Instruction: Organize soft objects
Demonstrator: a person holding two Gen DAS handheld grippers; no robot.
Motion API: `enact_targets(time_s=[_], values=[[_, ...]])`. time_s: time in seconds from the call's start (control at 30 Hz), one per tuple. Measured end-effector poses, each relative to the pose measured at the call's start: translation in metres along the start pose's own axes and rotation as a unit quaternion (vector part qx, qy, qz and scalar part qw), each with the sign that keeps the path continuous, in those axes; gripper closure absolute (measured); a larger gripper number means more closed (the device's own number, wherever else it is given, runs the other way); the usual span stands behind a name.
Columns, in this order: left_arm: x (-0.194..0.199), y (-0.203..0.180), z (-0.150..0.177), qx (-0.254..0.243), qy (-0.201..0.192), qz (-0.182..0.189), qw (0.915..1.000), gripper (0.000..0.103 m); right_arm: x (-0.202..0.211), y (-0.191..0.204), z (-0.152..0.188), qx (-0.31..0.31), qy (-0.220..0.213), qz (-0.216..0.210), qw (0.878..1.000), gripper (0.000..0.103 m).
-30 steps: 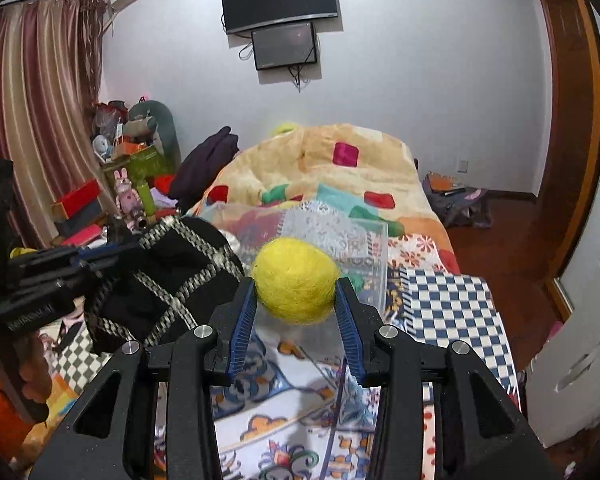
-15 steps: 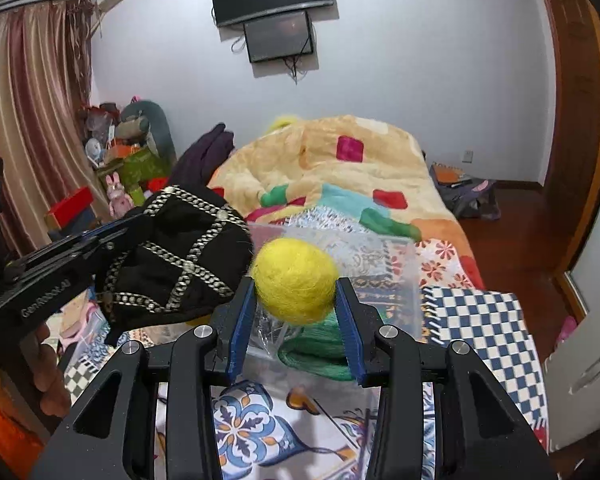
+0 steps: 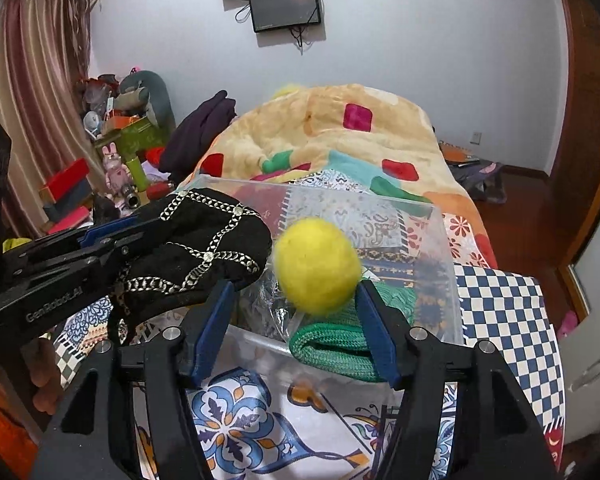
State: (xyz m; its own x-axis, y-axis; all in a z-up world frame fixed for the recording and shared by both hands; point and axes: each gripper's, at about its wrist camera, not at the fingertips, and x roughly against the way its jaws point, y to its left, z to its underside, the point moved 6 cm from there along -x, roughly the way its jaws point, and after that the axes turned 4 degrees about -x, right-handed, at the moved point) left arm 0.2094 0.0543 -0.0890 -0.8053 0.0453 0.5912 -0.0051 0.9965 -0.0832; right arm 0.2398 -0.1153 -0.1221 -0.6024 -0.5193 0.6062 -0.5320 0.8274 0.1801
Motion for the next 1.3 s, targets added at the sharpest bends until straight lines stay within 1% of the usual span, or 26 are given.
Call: enact_targets(time_s=[0.07,0.2,0.37,0.53,0.6,0.63,0.67,0.7,0.73,0.77,0.8,0.87,0.93,0.97,1.0,1.07,1.3], values=[[0.006,-0.001,-0.001,0.004,-0.005,0.005,1.0000,0.050,0.004,0.000,-0.001,0.002,-0.002,-0.001,1.000,0.044],[0.022,-0.005,-0.005,-0.002,-0.019,0.011,0.9998,0.049,0.019,-0.001,-0.004,0.002,-0.018,-0.002,1.000,0.044],[0.053,-0.015,-0.011,-0.013,-0.055,0.017,0.9982,0.048,0.046,-0.001,-0.012,0.011,-0.053,0.003,0.999,0.044],[0.085,-0.027,-0.018,-0.027,-0.095,0.021,0.9949,0.047,0.075,0.003,-0.021,0.013,-0.093,-0.002,0.996,0.044],[0.099,-0.032,-0.021,-0.031,-0.112,0.021,0.9930,0.038,0.088,0.005,-0.025,0.015,-0.111,-0.004,0.994,0.044],[0.107,-0.034,-0.022,-0.032,-0.123,0.021,0.9916,0.036,0.096,0.006,-0.028,0.016,-0.120,-0.005,0.993,0.043],[0.112,-0.036,-0.024,-0.032,-0.129,0.023,0.9908,0.034,0.101,0.007,-0.029,0.017,-0.128,-0.007,0.992,0.039],[0.118,-0.038,-0.025,-0.032,-0.135,0.024,0.9901,0.030,0.105,0.008,-0.030,0.018,-0.134,-0.008,0.991,0.029],[0.121,-0.039,-0.026,-0.032,-0.139,0.022,0.9896,0.028,0.110,0.008,-0.031,0.018,-0.145,-0.008,0.989,0.025],[0.125,-0.039,-0.027,-0.032,-0.144,0.019,0.9889,0.021,0.117,0.009,-0.032,0.018,-0.158,-0.006,0.987,0.019],[0.130,-0.040,-0.027,-0.033,-0.149,0.018,0.9881,0.016,0.120,0.011,-0.032,0.019,-0.166,-0.005,0.986,0.018],[0.138,-0.042,-0.028,-0.036,-0.161,0.013,0.9863,0.013,0.129,0.013,-0.034,0.021,-0.178,-0.005,0.984,0.018],[0.143,-0.044,-0.028,-0.038,-0.165,0.008,0.9855,0.006,0.131,0.014,-0.034,0.020,-0.183,-0.010,0.983,0.014],[0.145,-0.045,-0.028,-0.036,-0.168,0.006,0.9851,0.003,0.133,0.015,-0.034,0.019,-0.186,-0.012,0.982,0.010],[0.147,-0.044,-0.028,-0.035,-0.171,0.004,0.9847,0.003,0.133,0.015,-0.033,0.020,-0.188,-0.013,0.982,0.007],[0.149,-0.045,-0.027,-0.036,-0.172,-0.003,0.9845,0.002,0.132,0.016,-0.031,0.023,-0.191,-0.012,0.981,0.006],[0.148,-0.048,-0.021,-0.045,-0.170,-0.004,0.9845,0.001,0.129,0.017,-0.026,0.025,-0.189,-0.007,0.982,0.002]])
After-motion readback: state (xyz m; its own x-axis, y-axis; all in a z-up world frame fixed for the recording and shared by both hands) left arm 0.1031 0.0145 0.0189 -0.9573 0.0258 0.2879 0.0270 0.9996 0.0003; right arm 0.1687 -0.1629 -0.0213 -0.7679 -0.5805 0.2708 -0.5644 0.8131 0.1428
